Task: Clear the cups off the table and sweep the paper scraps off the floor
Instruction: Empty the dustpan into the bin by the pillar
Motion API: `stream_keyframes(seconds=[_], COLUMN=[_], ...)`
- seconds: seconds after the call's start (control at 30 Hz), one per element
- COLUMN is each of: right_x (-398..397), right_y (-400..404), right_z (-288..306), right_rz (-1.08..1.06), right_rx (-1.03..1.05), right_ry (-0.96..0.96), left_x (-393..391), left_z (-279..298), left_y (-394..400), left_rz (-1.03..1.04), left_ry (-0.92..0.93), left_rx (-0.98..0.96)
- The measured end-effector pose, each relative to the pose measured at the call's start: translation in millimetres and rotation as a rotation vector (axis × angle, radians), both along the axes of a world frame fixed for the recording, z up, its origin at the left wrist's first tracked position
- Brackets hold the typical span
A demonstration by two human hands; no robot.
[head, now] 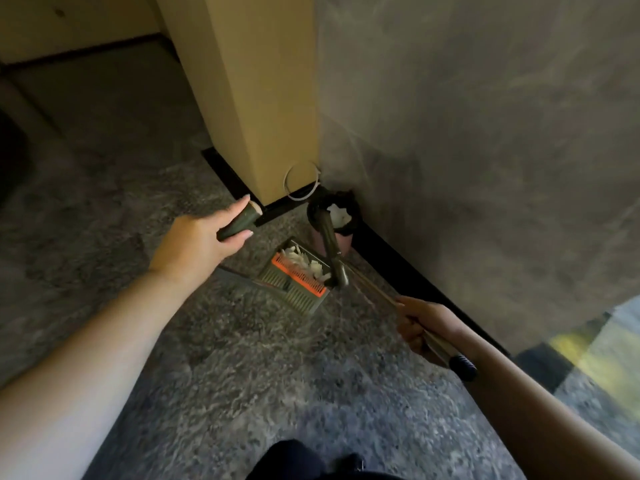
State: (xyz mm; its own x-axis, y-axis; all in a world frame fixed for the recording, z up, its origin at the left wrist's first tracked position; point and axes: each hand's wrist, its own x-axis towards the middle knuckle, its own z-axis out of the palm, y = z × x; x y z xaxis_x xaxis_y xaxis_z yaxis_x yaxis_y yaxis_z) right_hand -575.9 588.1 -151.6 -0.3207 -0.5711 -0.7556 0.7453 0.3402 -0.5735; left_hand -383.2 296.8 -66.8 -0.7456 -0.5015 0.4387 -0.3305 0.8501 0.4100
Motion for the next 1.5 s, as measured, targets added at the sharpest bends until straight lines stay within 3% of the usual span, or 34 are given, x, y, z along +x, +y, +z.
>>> stream_keyframes(seconds=[0.33,0.63,0.77,0.93,1.1,1.27,1.33,1.4,1.5], right_x=[-85,-161,-202,-244,-263,-271,-271,-272,-273], right_y=[-109,-184,-200,-218,-232,-236,-237,-238,-239], right_z=[11,-3,-14,-30,-34,-31,-33,-34,-34], right_rz=[-0.18,-0.273,-0.247,-0.228,-0.192,-0.245,-0.253,-0.266,-0.281], right_rx=[-0.001,-0.034,-0.009,0.053,0.1,0.069,0.071,0.064,0.053], right_ry=[0.164,0.124,0.111,0.108,0.125,0.086,0.074,0.061,0.047], left_x=[-138,-264,-316,-374,-423,-446,-444,-442,-438], left_z=[50,65,64,61,74,93,96,92,82], left_y=[-136,-230,-248,-259,-254,-256,-256,-259,-266], left_rz=[-0.127,-0.284,-0.325,-0.418,-0.417,-0.361,-0.366,-0.366,-0.341], left_ry=[-0.025,-0.112,-0.185,-0.244,-0.349,-0.622,-0.684,-0.673,-0.513], left_rx=[-0.007,-0.051,-0.01,-0.154,-0.063,-0.353,-0.358,-0.33,-0.288])
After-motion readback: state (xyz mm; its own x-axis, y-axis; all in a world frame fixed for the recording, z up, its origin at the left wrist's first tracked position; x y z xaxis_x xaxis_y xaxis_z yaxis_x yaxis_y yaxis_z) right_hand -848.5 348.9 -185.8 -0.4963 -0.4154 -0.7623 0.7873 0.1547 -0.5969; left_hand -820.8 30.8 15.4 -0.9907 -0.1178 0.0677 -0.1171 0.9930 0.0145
